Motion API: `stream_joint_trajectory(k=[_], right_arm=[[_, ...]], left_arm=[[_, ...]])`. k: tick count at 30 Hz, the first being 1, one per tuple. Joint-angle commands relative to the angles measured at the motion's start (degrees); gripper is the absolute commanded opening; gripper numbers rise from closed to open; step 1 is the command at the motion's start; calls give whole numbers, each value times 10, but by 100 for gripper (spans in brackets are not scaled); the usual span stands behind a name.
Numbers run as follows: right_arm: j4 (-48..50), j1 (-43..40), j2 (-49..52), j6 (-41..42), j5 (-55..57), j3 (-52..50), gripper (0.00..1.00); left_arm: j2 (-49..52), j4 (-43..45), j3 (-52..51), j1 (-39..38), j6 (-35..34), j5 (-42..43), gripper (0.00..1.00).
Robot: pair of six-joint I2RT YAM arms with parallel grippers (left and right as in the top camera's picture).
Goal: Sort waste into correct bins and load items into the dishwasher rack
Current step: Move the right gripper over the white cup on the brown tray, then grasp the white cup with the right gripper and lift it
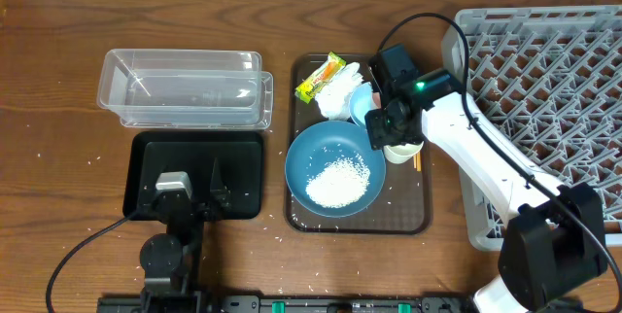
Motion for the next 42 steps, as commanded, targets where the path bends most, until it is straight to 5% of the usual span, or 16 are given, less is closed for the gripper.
stream_joint_trajectory(k=[1,9,17,34,42], right_arm=[[10,-1,4,7,-14,-8,57],[29,-3,4,7,6,-40,57],[43,-1,4,8,5,-46,37],[65,-1,3,8,3,-74,40],[62,-1,0,8,-5,-65,14]], left_arm=[[-3,-21,-11,2,3,-7,97],[-3,-21,-11,2,3,-7,96],[-3,-21,-11,2,3,-7,97],[-3,-21,-11,2,3,-7,97],[-3,-21,-11,2,3,-7,97]])
